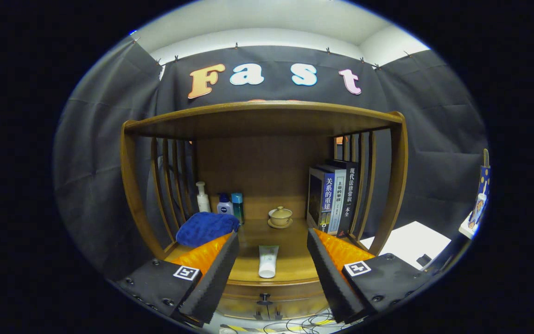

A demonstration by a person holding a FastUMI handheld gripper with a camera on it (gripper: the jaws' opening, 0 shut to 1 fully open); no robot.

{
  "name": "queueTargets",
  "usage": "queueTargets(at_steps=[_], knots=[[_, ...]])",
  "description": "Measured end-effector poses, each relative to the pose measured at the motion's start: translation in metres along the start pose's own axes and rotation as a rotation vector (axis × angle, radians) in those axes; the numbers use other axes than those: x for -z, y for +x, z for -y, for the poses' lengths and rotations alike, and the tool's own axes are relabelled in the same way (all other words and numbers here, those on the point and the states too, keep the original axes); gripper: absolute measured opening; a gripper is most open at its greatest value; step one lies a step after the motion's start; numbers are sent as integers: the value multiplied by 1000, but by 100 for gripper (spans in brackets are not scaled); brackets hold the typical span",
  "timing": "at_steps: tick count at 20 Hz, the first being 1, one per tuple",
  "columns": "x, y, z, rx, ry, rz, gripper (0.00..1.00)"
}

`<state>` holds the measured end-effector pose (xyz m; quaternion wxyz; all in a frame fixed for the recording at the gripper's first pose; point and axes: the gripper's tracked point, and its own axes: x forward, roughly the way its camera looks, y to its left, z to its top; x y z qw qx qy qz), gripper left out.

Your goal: Pull open the drawer, take out the items inside it, and place them on the countertop above the cabinet.

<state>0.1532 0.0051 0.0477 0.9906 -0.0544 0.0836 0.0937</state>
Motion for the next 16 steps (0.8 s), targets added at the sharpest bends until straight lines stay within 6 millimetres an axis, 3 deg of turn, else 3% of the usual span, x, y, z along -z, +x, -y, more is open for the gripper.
queueTargets(at_steps=[7,16], knots=[[-21,-4,-9,-13,9,35,98],[-15,-2,-11,-8,11,18,98]])
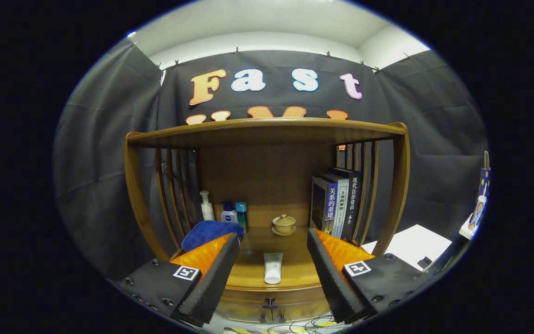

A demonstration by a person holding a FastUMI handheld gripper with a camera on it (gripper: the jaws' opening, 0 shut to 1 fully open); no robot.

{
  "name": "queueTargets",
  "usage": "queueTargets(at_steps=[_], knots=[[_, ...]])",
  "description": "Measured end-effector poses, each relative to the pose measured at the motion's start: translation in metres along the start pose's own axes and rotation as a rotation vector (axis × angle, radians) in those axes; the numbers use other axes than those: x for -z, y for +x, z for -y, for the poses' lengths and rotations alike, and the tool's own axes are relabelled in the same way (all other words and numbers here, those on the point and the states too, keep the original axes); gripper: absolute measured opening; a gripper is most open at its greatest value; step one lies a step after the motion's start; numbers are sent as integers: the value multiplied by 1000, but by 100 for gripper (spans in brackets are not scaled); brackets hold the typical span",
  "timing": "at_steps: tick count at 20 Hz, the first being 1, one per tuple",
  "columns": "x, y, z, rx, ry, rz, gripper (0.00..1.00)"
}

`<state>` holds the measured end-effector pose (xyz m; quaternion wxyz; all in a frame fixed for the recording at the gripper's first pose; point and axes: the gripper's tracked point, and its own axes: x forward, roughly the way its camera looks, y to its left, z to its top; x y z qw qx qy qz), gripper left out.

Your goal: Pull open the drawer, take out the items inside it, and place them on the countertop above the cabinet.

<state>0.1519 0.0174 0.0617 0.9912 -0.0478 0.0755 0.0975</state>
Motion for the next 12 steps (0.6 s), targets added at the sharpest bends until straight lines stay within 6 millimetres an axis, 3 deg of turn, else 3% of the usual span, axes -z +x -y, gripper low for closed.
queueTargets(at_steps=[12], knots=[[-1,-7,6,8,-1,1,98]])
